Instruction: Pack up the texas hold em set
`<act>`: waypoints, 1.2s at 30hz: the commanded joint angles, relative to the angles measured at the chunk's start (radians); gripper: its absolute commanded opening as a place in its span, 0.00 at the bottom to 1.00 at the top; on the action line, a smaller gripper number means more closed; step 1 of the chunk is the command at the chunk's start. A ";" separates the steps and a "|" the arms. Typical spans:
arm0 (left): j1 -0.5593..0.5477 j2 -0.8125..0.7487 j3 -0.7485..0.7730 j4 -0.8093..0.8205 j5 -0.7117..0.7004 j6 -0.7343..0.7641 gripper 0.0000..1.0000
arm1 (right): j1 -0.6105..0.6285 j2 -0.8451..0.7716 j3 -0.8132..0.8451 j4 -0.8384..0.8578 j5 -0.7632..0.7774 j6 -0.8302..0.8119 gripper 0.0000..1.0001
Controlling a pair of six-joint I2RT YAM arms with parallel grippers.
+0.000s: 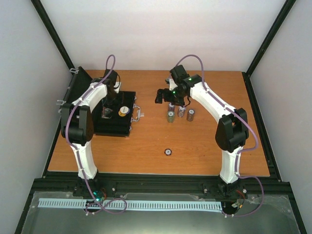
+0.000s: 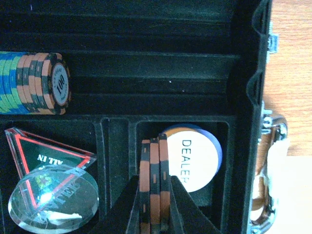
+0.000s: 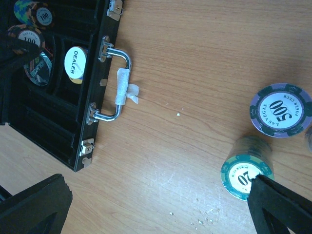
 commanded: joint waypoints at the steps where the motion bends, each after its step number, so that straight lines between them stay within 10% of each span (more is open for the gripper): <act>1: 0.000 0.044 0.063 -0.008 -0.055 0.022 0.01 | -0.009 -0.036 -0.017 0.020 -0.015 -0.012 1.00; 36: 0.035 0.217 0.197 0.027 -0.183 0.099 0.01 | -0.013 -0.016 -0.063 0.014 -0.051 -0.021 1.00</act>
